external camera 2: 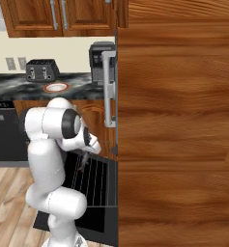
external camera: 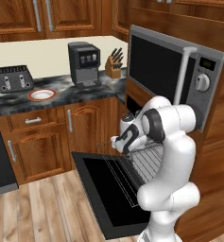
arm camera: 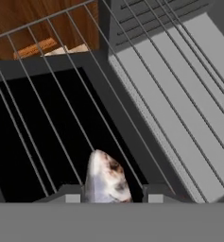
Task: Place the fish on the rack of the oven, and slide the rack back inside. Close the oven door.
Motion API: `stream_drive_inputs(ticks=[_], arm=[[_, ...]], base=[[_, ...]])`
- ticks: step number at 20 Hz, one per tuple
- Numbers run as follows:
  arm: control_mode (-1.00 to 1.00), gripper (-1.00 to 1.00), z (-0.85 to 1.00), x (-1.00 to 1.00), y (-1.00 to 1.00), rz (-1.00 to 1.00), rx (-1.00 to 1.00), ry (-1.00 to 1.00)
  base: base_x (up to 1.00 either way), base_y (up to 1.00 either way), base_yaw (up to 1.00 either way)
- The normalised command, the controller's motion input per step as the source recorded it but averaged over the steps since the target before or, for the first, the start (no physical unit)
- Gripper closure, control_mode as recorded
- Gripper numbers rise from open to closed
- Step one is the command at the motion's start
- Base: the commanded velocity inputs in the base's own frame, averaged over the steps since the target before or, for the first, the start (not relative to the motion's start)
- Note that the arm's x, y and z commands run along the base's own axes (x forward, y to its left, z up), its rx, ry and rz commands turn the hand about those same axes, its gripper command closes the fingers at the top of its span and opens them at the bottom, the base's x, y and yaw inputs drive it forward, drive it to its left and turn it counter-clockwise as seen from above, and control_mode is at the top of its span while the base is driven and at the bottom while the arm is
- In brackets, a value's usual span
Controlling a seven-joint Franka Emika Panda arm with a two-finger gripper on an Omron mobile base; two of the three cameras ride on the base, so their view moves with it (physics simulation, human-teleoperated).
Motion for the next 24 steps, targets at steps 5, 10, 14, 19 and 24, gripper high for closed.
stream_drive_inputs(ticks=[5,10,14,19,24], arm=[[-1.0,1.0,-0.55,0.55,0.09,0.0,-0.02,0.0],[-1.0,1.0,-0.56,0.47,0.13,0.0,-0.03,0.03],[-1.0,1.0,-0.54,0.36,0.03,0.0,-0.02,0.05],[-1.0,1.0,-0.46,0.3,0.0,0.0,0.0,0.02],[-1.0,1.0,-0.43,0.34,0.0,0.0,0.0,0.0]], base=[[0.0,0.0,0.0],[0.0,0.0,0.0],[0.0,0.0,0.0],[0.0,0.0,0.0],[0.0,0.0,0.0]])
